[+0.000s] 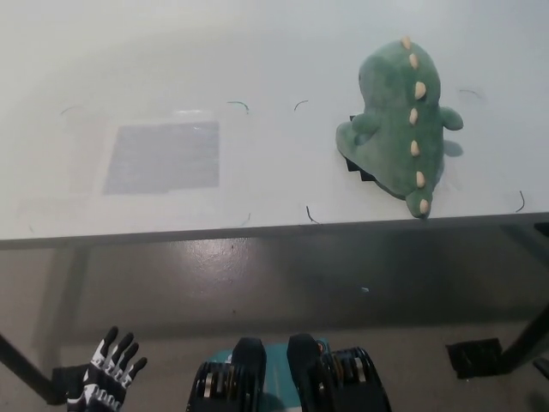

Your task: Use both hands to pick up a dinasour on the right side and move it to the left side

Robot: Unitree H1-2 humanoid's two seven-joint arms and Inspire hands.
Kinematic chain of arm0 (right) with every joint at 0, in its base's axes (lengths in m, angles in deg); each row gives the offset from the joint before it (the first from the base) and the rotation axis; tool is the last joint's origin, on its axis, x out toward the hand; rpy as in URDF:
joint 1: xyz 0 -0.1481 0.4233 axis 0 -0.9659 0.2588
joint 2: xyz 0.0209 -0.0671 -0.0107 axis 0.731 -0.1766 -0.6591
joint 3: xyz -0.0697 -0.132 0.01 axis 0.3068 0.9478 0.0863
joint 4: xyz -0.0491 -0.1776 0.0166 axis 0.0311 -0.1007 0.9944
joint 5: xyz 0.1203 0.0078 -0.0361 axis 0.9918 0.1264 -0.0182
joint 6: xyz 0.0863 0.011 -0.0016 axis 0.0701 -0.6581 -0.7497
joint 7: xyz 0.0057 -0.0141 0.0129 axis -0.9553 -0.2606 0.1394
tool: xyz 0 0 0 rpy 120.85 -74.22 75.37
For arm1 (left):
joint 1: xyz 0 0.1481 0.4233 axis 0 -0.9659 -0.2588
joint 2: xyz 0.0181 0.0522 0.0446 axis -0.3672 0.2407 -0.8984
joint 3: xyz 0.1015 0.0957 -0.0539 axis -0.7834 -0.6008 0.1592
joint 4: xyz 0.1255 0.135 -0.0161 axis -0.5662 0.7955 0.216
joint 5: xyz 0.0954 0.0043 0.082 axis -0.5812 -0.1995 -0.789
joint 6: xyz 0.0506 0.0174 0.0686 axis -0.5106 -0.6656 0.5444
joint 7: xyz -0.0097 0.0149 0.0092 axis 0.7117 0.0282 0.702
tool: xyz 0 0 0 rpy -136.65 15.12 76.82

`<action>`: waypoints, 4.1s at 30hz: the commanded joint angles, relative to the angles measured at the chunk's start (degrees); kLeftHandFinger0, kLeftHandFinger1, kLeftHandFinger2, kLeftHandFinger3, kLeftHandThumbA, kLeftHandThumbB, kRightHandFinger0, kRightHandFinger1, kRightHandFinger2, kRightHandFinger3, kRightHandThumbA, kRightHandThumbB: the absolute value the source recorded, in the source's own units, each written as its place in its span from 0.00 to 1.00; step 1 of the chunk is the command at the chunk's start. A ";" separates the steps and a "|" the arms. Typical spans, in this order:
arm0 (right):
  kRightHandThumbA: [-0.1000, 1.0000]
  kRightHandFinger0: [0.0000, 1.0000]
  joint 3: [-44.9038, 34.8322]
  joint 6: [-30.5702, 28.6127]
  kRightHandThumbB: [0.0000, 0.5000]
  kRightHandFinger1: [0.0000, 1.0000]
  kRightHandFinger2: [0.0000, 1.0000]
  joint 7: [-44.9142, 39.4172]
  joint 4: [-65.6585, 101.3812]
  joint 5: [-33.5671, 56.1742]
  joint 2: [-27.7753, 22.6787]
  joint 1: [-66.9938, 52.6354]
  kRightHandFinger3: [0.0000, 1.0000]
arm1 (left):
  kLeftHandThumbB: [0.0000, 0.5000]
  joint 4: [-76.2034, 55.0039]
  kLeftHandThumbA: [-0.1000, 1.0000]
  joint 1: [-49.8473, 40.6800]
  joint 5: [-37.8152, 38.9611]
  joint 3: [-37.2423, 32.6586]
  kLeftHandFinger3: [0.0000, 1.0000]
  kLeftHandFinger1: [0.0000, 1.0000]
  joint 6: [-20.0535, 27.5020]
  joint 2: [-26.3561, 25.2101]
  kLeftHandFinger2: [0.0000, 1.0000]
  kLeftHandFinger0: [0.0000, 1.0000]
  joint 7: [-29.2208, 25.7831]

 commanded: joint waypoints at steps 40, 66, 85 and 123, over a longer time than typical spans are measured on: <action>1.00 1.00 -2.05 10.94 0.47 1.00 1.00 5.26 10.13 -0.12 -2.70 25.57 1.00 | 0.92 -2.69 1.00 42.13 -4.68 -3.64 1.00 1.00 -17.30 4.18 1.00 1.00 -6.15; 1.00 1.00 2.63 10.39 0.31 1.00 1.00 3.88 -21.90 -4.28 0.39 47.30 1.00 | 0.86 45.95 1.00 70.34 -4.35 -1.05 1.00 1.00 -8.58 5.46 1.00 1.00 -3.68; 1.00 1.00 3.19 9.38 0.34 1.00 1.00 0.40 -40.69 -5.47 -1.07 57.92 1.00 | 0.78 66.79 1.00 82.85 -4.20 0.29 1.00 1.00 -8.95 8.19 1.00 1.00 -3.63; 1.00 1.00 2.00 3.23 0.66 1.00 1.00 -0.04 -58.94 -6.06 0.28 63.52 1.00 | 0.85 81.76 1.00 86.97 -5.66 2.06 1.00 1.00 -9.68 8.07 1.00 1.00 -4.75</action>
